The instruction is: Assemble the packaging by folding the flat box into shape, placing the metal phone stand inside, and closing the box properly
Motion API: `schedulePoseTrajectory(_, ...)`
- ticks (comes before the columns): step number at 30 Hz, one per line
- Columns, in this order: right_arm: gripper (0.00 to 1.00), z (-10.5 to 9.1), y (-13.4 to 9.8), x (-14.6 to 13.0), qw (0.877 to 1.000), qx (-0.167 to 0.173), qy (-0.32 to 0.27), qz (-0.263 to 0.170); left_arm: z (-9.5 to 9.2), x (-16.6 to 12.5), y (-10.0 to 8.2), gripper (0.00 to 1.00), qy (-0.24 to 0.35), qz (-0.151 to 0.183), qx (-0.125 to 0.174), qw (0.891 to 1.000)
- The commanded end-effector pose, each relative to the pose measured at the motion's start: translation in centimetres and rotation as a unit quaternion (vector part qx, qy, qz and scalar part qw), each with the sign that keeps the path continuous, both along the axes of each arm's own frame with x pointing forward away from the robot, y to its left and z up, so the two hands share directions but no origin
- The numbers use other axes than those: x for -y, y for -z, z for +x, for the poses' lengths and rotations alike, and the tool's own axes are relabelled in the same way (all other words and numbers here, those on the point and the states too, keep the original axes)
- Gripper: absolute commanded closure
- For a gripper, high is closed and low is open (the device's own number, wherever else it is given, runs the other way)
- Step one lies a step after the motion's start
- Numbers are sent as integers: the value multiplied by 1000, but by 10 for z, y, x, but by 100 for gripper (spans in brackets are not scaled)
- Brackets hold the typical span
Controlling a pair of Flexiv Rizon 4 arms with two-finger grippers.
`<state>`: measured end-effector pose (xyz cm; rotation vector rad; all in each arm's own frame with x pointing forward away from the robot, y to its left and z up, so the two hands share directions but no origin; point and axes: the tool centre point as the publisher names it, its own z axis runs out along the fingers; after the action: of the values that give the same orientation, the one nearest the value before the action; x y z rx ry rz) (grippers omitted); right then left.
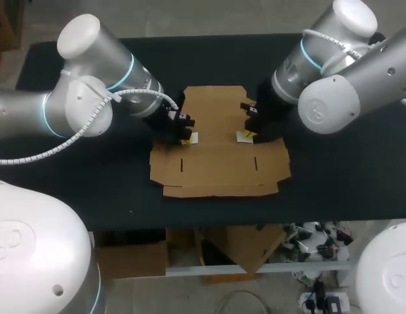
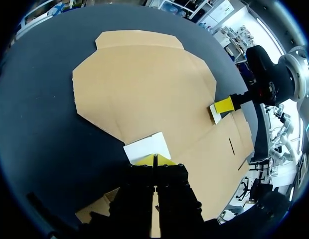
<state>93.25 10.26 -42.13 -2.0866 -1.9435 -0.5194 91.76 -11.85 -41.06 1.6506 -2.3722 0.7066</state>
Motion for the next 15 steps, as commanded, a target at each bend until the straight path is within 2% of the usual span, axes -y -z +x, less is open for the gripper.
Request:
schedulePoseTrajectory(1,100,2,6,-6,1000,-2,-3,-5,2,6,5,100,-1,9,-3,1000)
schedulePoseTrajectory(11,100,-2,16,-6,1000,-14,3,-8,3,7,12,100,-9,21,-16,1000)
schedulePoseTrajectory(15,100,-5,12,-2,1000,-10,9,-7,2,6,10,100,-13,23,-15,1000)
